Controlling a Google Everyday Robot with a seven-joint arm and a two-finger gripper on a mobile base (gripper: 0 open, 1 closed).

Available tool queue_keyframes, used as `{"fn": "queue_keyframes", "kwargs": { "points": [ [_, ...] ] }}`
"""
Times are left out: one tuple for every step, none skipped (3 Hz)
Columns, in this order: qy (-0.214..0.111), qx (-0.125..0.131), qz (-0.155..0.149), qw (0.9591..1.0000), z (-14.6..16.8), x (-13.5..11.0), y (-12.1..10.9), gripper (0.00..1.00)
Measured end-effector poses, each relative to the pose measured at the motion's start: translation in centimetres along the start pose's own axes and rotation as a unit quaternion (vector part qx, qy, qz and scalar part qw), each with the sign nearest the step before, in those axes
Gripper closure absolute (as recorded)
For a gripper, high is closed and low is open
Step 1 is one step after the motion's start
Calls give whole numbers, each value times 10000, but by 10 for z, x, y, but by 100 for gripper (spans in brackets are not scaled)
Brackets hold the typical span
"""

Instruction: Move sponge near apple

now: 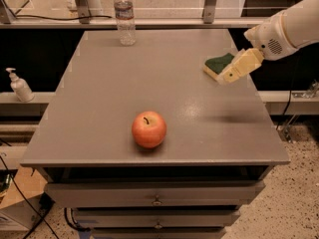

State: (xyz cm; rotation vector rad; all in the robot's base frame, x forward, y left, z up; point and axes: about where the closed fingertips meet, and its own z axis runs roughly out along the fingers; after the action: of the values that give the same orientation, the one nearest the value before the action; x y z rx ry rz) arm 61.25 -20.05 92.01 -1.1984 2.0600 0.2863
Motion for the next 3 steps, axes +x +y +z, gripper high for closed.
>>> {"fn": "queue_keyframes", "kwargs": {
  "points": [
    [-122,316,490,9982,25,9,-29,0],
    [-182,395,548,9976,27,7,-34,0],
    [-123,371,723,9966,39,12,-37,0]
  ]
}}
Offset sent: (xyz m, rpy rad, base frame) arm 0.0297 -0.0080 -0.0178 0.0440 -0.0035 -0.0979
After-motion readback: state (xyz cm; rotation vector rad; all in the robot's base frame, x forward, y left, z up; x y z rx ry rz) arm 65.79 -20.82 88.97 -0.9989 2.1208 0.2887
